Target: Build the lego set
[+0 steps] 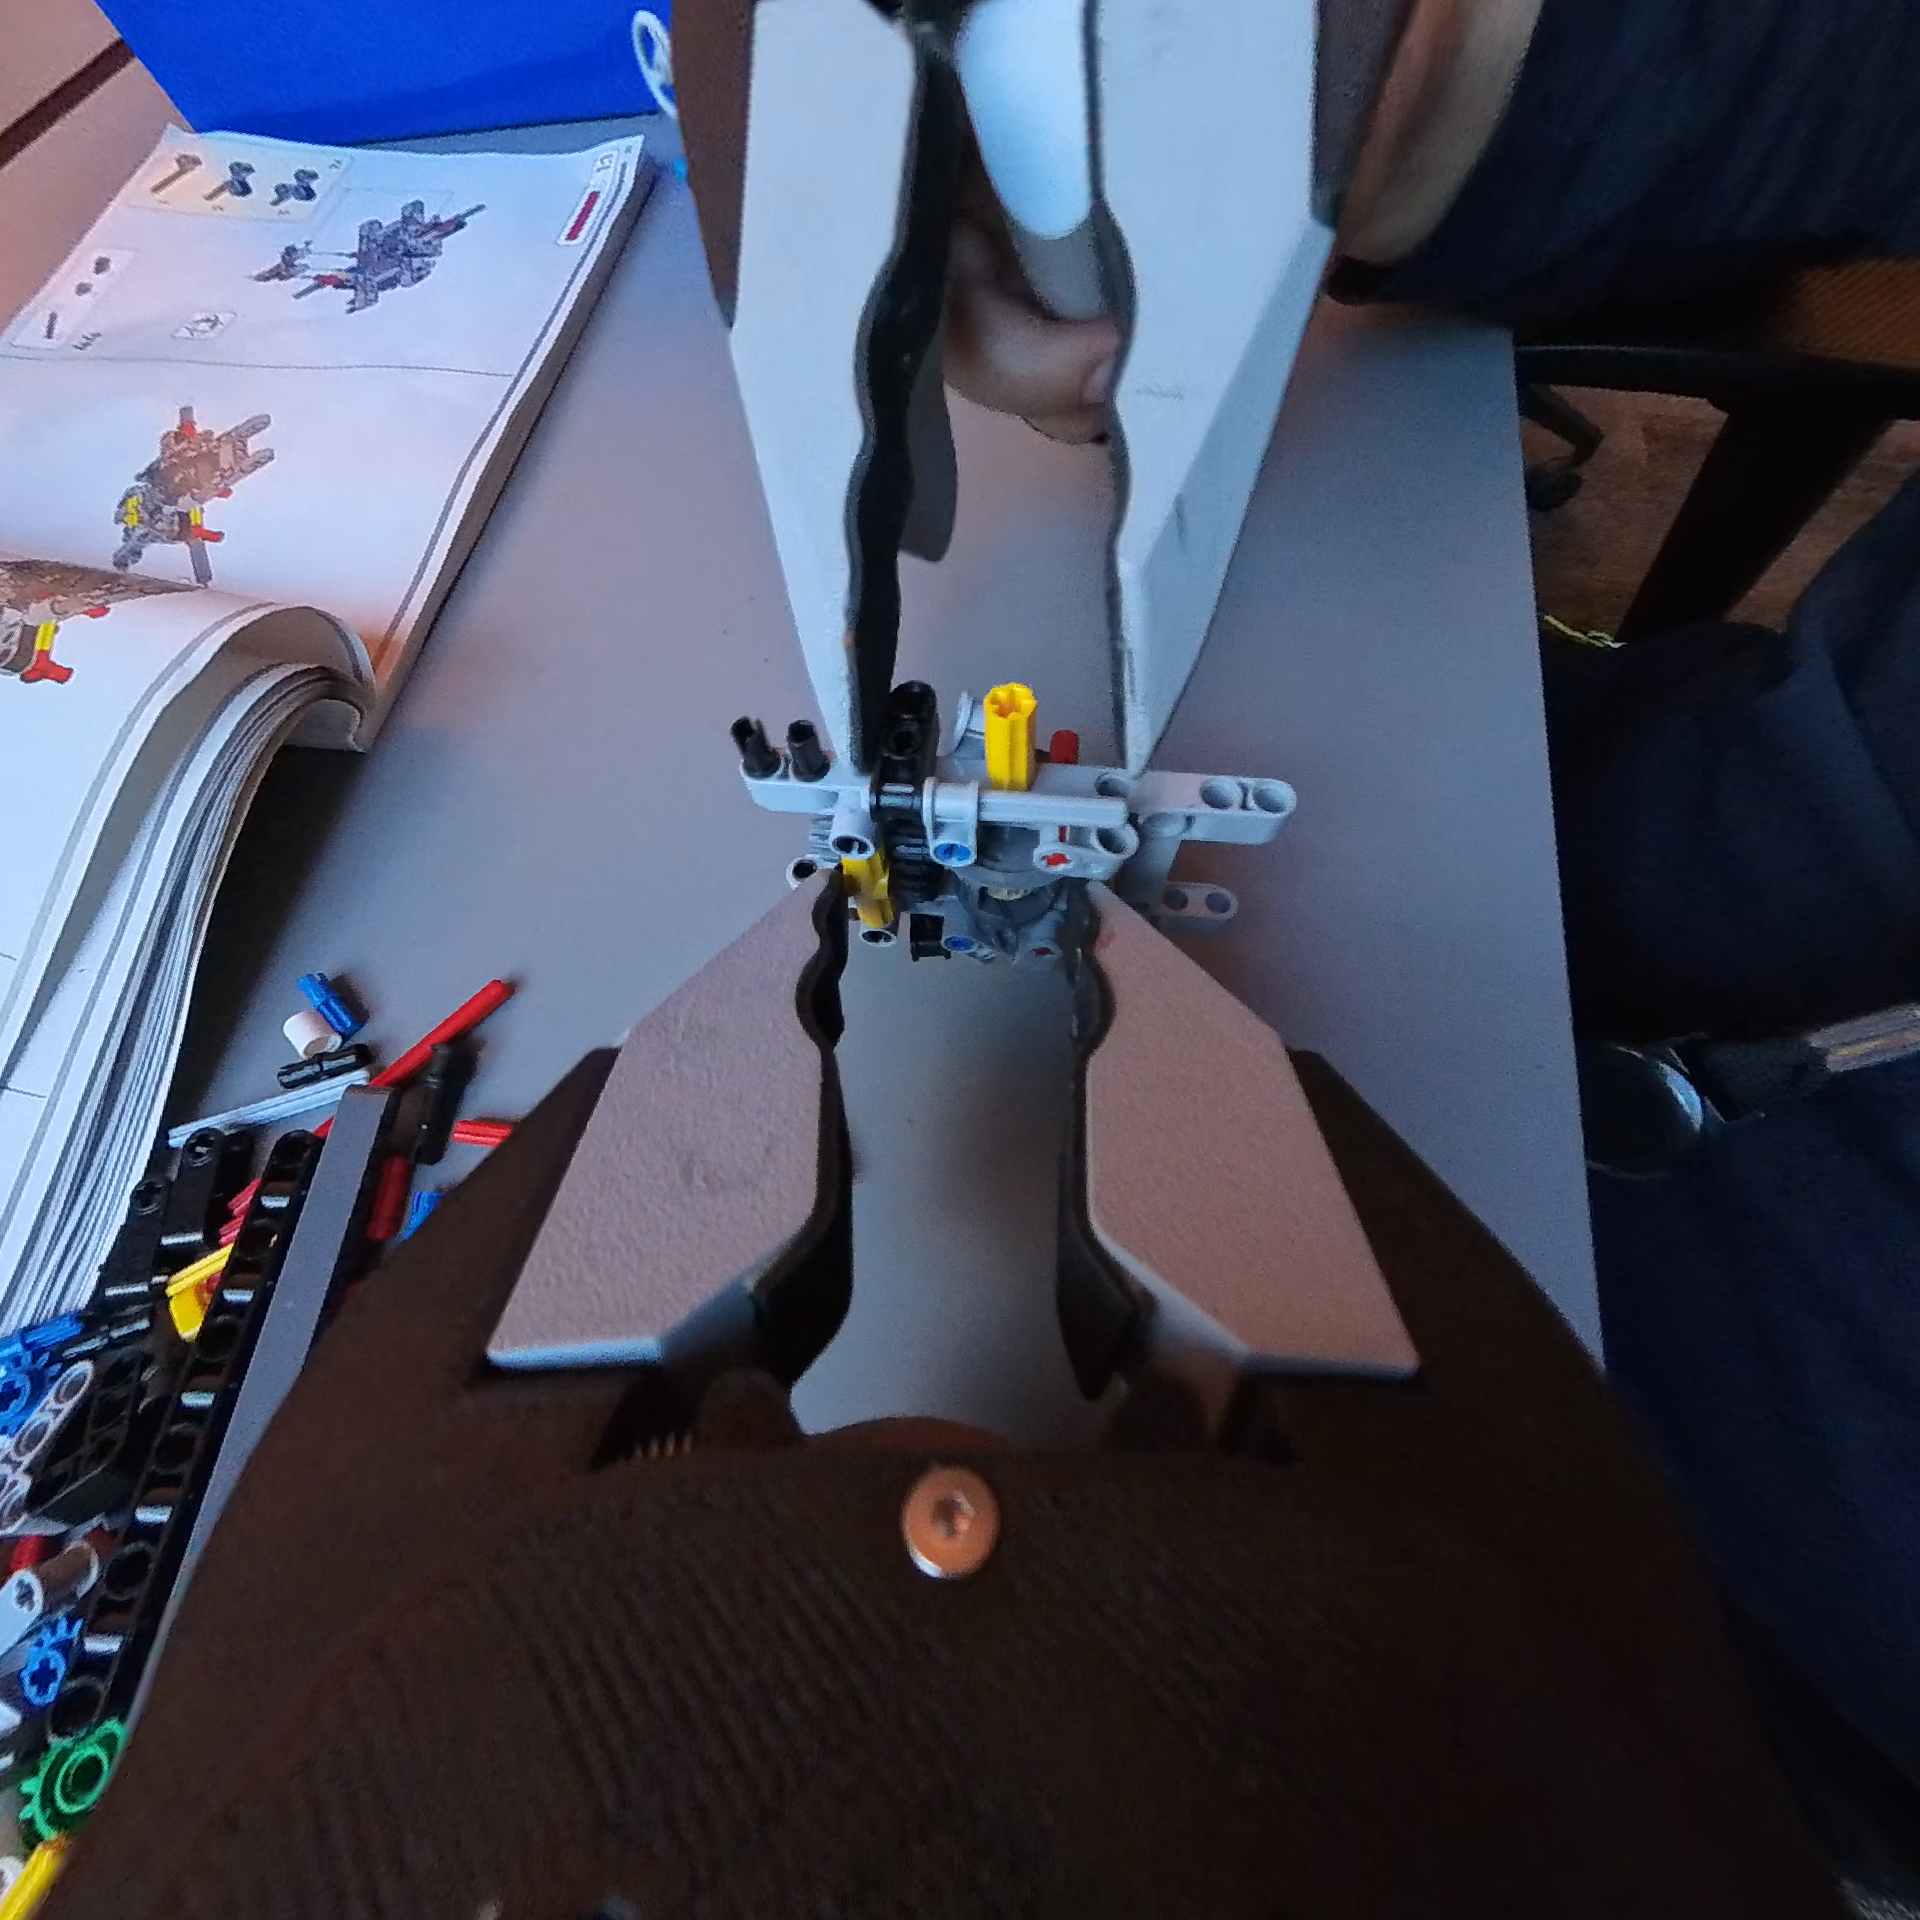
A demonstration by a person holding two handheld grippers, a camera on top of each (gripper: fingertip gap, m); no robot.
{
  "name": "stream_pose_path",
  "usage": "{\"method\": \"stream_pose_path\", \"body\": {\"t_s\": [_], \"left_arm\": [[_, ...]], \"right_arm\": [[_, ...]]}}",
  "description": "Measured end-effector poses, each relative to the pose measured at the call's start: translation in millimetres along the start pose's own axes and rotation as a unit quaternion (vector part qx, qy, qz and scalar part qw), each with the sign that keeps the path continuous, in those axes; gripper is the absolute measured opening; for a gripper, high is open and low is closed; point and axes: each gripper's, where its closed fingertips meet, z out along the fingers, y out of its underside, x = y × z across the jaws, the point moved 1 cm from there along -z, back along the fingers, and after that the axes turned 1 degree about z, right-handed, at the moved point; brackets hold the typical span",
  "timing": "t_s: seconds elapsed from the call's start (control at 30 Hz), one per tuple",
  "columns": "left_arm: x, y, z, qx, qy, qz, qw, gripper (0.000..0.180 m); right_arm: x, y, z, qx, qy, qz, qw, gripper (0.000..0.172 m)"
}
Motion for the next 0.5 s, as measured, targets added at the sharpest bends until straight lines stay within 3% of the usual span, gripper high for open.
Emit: {"method": "stream_pose_path", "body": {"t_s": [0.27,0.5], "left_arm": [[0.4,0.5,-0.6,-0.001,-0.007,-0.013,1.000,0.040],[2.1,0.2,-1.7,0.000,-0.008,-0.013,1.000,0.040]], "right_arm": [[-0.5,4.3,6.7,-0.033,0.085,-0.114,0.989,0.040],[-0.9,3.8,7.1,-0.019,0.077,-0.111,0.991,0.038]]}}
